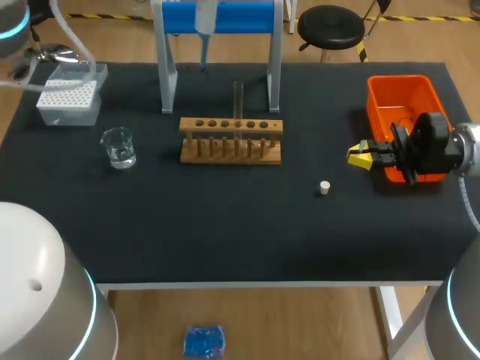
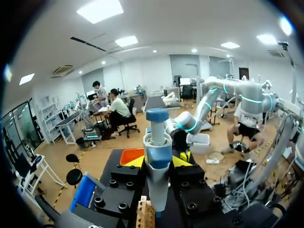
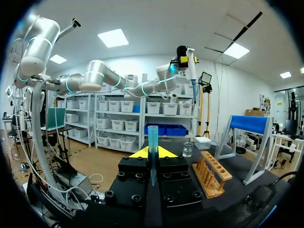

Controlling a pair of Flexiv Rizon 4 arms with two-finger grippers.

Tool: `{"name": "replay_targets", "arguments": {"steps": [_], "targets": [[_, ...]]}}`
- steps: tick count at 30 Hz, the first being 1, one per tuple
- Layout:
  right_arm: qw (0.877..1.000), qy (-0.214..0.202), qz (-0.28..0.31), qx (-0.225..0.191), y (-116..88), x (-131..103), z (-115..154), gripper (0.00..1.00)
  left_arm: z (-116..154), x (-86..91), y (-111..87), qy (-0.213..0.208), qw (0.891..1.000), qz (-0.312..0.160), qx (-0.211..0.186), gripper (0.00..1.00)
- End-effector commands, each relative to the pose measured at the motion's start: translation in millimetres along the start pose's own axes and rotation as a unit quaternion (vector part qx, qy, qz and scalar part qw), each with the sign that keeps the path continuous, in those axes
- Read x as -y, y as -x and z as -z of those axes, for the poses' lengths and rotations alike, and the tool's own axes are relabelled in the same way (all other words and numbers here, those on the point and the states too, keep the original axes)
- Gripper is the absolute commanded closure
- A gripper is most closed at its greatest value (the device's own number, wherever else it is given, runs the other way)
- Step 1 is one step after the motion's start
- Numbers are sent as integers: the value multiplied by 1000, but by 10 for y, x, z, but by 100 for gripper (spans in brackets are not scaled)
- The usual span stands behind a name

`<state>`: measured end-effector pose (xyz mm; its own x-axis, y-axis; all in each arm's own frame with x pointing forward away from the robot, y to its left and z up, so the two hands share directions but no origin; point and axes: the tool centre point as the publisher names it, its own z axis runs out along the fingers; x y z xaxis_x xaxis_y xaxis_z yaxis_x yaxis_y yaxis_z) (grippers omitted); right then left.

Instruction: Invert the test tube, pick up the pipette, mount the tip to pipette, aspirate from beaker and dispense into the tube, eject the tip, return the pipette, and cap with the stopper.

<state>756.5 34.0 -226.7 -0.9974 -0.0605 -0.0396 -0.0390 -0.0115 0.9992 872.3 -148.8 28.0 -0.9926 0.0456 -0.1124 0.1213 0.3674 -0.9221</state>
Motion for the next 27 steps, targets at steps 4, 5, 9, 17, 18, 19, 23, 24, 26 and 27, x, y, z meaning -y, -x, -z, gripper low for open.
{"name": "replay_targets", "arguments": {"steps": [4,5,9,17,18,19,23,24,26,27], "targets": [[1000,-1,1,1,-6,0,-7,100,-367,-81,-302,-32,998,11,50,100],[1000,-1,1,1,-6,0,-7,100,-399,-71,-339,-38,998,13,55,100],[1000,-1,1,1,-6,0,-7,100,-506,-38,-453,-63,996,23,57,100],[1000,-1,1,1,-6,0,-7,100,-627,-152,-612,-77,990,79,85,100],[1000,-1,1,1,-6,0,-7,100,-631,-170,-621,-76,990,80,86,100],[1000,-1,1,1,-6,0,-7,100,-642,-186,-628,-77,990,85,88,100],[1000,-1,1,1,-6,0,-7,100,-649,-229,-641,-78,988,95,95,100],[1000,-1,1,1,-6,0,-7,100,-647,-227,-641,-79,988,93,98,100],[1000,-1,1,1,-6,0,-7,100,-644,-198,-640,-78,988,91,97,100],[1000,-1,1,1,-6,0,-7,100,-637,-184,-642,-76,988,89,96,100]]}}
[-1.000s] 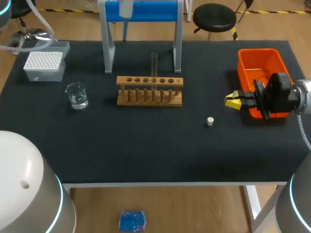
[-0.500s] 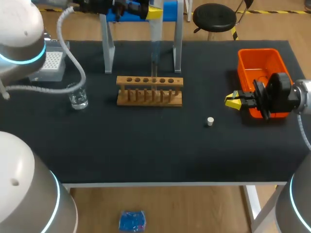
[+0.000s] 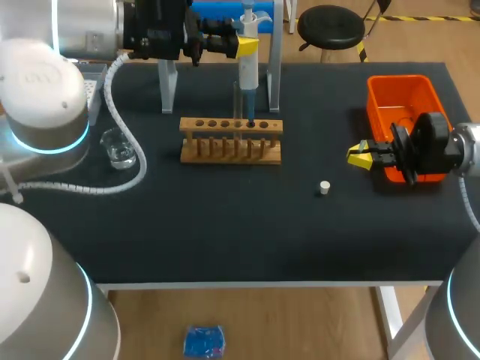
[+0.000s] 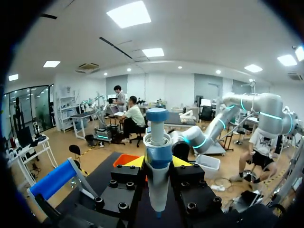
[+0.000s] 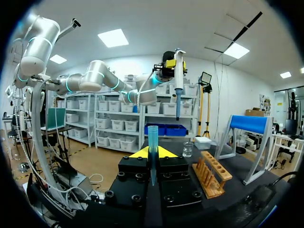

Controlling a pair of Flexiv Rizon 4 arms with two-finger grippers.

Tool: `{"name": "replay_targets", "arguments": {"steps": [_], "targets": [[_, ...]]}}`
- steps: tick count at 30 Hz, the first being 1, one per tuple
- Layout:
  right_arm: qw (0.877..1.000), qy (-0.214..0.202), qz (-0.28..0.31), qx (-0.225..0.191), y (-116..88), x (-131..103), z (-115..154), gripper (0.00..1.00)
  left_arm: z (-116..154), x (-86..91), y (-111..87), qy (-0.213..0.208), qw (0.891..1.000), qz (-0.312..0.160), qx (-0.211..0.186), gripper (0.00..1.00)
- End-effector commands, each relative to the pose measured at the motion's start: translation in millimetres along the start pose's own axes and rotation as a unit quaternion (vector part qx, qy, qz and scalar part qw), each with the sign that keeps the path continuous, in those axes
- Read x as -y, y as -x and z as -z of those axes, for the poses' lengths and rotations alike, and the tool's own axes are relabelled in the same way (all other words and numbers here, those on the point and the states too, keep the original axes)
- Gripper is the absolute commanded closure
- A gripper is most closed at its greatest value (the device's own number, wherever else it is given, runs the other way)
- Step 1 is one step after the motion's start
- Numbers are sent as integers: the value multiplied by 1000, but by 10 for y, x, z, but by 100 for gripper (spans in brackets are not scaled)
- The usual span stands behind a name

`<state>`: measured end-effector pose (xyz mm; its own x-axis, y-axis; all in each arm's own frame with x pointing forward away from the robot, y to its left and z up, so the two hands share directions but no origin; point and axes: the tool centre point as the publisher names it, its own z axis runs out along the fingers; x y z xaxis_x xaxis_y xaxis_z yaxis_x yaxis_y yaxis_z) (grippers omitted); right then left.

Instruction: Invert the test tube, pick up the pipette, mount the tip to pipette, aspirate from beaker and dispense into the tube, eject the tip, return the pipette, and cap with the stopper.

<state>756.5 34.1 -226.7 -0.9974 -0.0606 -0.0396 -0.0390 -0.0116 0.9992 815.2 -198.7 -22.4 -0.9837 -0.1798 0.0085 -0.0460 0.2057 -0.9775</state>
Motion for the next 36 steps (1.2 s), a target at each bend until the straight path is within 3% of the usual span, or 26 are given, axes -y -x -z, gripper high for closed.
{"name": "replay_targets", "arguments": {"steps": [1,10,36], "targets": [[1000,-1,1,1,-5,0,-6,100,22,34,-46,13,1000,-3,3,100],[1000,-1,1,1,-5,0,-6,100,53,148,-58,49,999,-9,-6,100],[1000,-1,1,1,-5,0,-6,100,28,196,-73,48,999,-6,-8,100]]}}
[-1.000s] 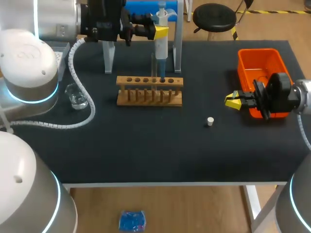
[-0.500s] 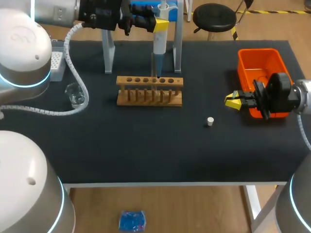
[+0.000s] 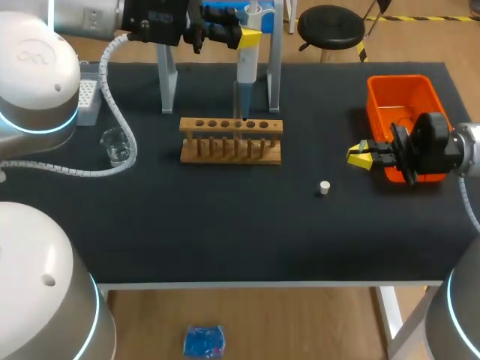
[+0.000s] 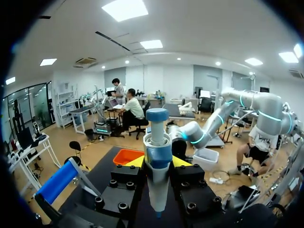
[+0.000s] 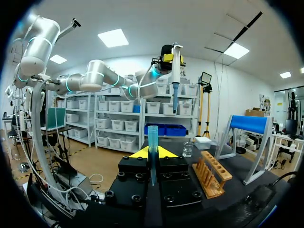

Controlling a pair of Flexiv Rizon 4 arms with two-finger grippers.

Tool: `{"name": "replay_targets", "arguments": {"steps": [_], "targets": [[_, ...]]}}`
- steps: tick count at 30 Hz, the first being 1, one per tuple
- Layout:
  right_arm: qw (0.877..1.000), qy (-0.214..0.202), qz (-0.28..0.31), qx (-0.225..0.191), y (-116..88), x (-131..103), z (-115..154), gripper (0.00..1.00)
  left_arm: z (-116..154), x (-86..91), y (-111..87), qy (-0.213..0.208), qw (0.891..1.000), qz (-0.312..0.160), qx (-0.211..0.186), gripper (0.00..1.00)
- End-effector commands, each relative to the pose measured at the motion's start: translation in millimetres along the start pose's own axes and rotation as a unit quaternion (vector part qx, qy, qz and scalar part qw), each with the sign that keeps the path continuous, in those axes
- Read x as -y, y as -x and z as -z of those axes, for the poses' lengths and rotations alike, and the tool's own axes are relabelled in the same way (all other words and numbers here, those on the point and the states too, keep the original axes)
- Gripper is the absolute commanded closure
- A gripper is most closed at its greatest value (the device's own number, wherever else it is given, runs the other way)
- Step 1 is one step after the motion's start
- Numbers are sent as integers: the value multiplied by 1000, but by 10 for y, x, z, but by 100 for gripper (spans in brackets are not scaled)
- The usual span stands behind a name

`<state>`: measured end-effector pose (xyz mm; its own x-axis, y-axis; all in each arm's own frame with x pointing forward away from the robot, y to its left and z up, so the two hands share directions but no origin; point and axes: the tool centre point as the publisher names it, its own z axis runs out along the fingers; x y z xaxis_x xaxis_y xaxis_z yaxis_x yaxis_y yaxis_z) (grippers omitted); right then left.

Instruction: Invert the test tube, pick up the pipette, mount the tip to pipette, aspirate from beaker and dispense into the tube, eject the tip, return the pipette, and cap with the stopper.

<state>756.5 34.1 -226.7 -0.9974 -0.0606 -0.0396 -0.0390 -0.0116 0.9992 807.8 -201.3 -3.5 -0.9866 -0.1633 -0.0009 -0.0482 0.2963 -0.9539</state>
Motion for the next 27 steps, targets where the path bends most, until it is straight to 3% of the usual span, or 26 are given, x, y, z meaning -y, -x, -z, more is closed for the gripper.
{"name": "replay_targets", "arguments": {"steps": [1,4,17,27], "targets": [[1000,-1,1,1,-5,0,-6,100,1,9,7,2,1000,0,-1,100],[1000,-1,1,1,-5,0,-6,100,1,9,7,2,1000,0,-1,100],[992,-97,84,-16,330,50,-820,100,1,9,7,2,1000,0,-1,100],[987,-120,101,-27,602,159,-1340,100,1,9,7,2,1000,0,-1,100]]}}
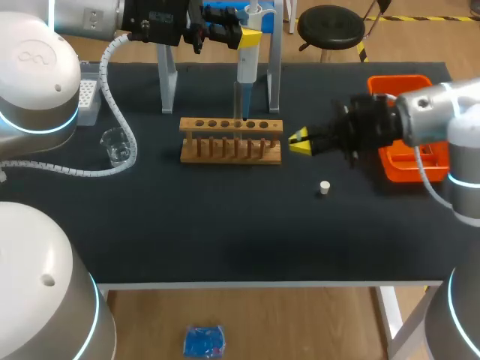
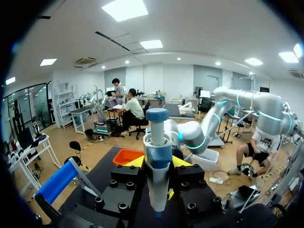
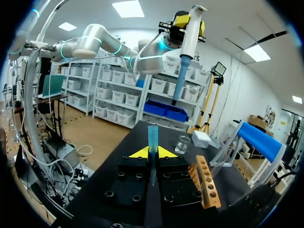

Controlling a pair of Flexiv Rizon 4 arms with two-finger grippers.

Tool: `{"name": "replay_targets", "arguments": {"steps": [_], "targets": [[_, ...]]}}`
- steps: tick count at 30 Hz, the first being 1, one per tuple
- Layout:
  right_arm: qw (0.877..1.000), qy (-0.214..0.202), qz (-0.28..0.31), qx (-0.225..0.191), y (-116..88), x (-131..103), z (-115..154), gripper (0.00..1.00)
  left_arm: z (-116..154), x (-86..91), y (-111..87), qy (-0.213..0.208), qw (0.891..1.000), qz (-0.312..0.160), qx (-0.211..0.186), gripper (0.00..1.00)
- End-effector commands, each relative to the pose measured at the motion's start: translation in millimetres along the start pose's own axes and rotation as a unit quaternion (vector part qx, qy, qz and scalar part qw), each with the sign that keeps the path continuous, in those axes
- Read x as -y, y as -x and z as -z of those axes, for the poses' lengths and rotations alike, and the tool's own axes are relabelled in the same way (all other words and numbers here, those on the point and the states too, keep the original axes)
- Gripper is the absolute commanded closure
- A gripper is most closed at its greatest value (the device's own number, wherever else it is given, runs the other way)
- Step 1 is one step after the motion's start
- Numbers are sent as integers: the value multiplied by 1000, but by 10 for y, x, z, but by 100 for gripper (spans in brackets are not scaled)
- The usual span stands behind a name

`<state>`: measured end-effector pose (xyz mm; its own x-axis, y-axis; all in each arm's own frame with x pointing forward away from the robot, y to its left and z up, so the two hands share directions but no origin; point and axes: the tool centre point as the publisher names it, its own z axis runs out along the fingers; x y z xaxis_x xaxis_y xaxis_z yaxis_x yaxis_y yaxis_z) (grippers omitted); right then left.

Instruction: Invert the test tube, pick up the pipette, mount the tip to pipette, aspirate from beaker and dispense into the tube, eject the tip, return the pipette, and cap with the stopper.

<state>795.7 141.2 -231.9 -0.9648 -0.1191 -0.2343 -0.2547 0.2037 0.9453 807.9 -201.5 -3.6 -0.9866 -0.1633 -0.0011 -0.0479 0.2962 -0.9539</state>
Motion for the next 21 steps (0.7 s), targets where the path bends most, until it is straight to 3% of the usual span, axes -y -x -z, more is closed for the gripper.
{"name": "replay_targets", "arguments": {"steps": [1,10,21], "targets": [[1000,-2,2,-8,169,35,-341,100,4,10,6,2,1000,0,-1,100],[1000,-2,7,-8,368,16,-641,100,4,10,6,2,1000,0,-1,100],[1000,2,13,-16,377,-111,-810,100,4,10,6,2,1000,0,-1,100]]}}
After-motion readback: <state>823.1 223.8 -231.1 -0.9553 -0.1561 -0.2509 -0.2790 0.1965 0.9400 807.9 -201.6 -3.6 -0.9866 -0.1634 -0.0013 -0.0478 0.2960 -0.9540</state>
